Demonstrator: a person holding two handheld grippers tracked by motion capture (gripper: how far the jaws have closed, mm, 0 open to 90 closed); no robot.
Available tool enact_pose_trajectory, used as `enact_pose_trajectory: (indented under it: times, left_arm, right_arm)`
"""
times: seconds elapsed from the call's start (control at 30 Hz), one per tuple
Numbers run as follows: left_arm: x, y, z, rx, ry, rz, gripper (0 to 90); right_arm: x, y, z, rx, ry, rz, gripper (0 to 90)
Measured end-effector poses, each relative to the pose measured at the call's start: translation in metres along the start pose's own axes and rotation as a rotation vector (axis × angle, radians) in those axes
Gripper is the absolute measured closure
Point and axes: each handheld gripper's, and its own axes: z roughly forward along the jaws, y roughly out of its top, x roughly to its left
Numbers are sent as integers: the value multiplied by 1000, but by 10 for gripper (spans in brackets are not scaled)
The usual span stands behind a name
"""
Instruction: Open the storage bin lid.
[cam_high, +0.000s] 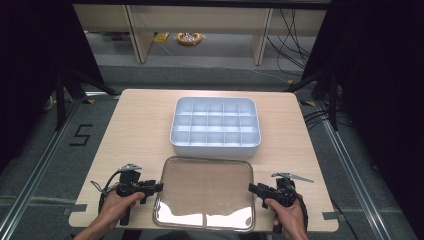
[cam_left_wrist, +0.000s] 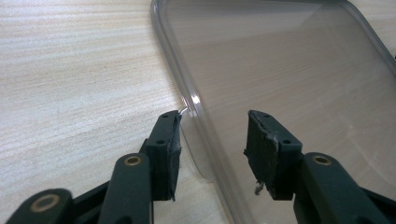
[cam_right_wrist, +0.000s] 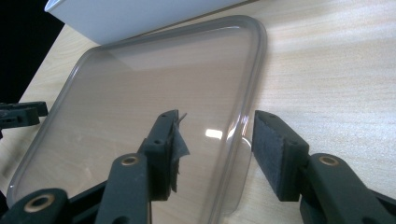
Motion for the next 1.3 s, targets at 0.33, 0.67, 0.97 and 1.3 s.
enact_pose_trajectory:
  times: [0.33,0.67,0.97,1.3]
  left_arm:
    - [1,0,-9,-52,-14,-20,521]
    - [2,-6,-22,-76,-50,-27,459]
    - [-7,-12,-31,-72,-65,43,355]
    - [-11,-18,-41,-86,-69,104,288]
  right_arm:
    - [-4,3,-8,-39,-2,-53,535]
    - [-1,2,-15,-67,-30,-80,485]
    - [8,2,-26,-123,-97,-193,354]
    - [11,-9,-36,-105,-139,-273,298]
